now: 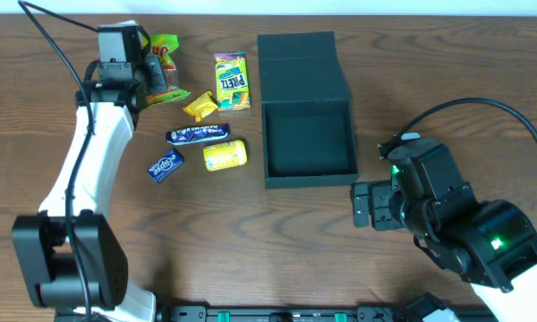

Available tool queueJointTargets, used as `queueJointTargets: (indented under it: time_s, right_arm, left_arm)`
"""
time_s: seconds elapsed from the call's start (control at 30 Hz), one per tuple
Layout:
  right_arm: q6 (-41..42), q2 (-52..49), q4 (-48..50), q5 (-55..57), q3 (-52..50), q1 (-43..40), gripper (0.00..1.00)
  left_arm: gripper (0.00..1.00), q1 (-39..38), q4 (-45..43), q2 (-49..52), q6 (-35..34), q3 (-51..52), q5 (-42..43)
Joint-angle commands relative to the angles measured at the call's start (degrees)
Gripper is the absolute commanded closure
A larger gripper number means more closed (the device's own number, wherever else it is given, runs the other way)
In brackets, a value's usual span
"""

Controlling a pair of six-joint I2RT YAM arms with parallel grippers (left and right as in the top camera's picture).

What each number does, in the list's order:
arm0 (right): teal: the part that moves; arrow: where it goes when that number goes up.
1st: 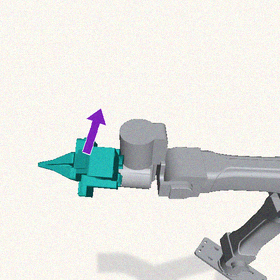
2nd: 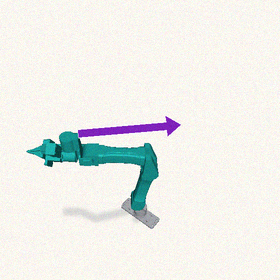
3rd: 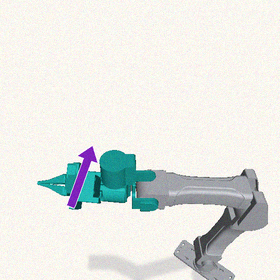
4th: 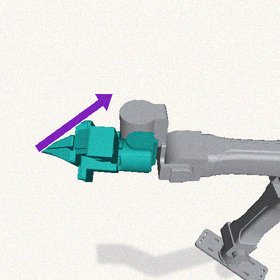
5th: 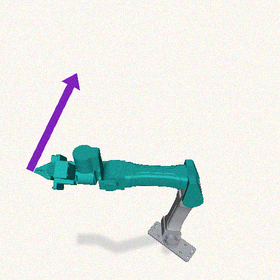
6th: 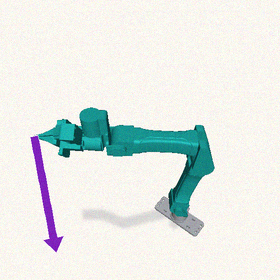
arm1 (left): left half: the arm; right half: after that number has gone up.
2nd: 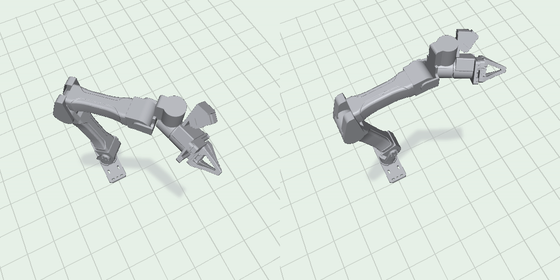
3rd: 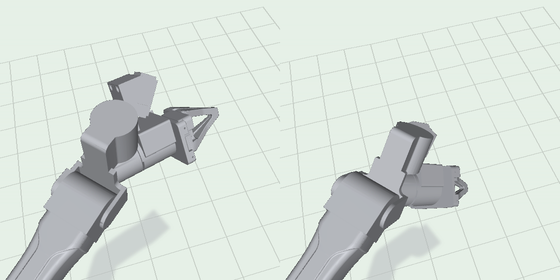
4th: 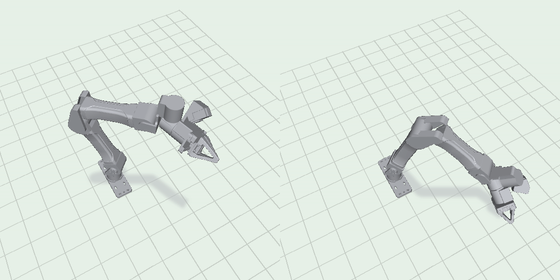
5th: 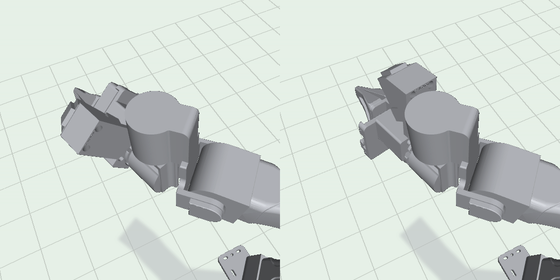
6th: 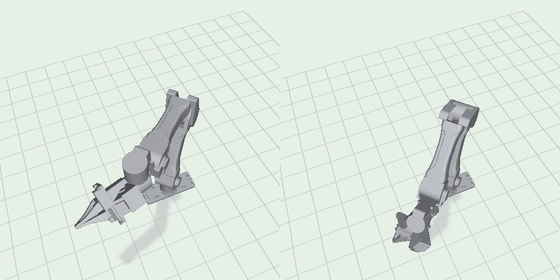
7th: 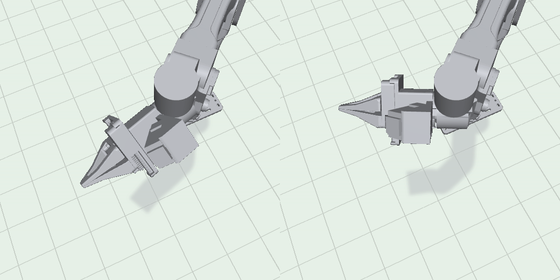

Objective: Pack container
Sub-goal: 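Carry the Haribo bag with the left gripper and drop it into the box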

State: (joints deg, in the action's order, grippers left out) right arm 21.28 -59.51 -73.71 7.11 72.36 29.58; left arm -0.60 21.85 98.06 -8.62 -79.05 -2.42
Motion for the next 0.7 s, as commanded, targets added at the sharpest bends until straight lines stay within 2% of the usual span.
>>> queueJointTargets:
  time_s: [0.0,0.27,0.57,0.67]
  right_arm:
    - [-0.8,0.2,0.0,0.4,0.3,-0.4,0.01]
    - [-0.8,0.2,0.0,0.4,0.3,-0.4,0.01]
    - [-0.8,0.2,0.0,0.4,0.3,-0.4,0.01]
    - [-0.8,0.2,0.0,0.4,0.3,-0.4,0.01]
  left_arm:
    - [0.94,-3.6,1.3,-1.8,-4.4,-0.4,-0.4]
    - [0.94,-15.7,1.7,-1.7,-13.8,-0.4,2.9]
    - [0.94,-26.5,-0.1,-0.5,-21.7,-0.4,2.9]
    - [0.94,-28.9,-0.7,0.7,-22.3,-0.4,3.0]
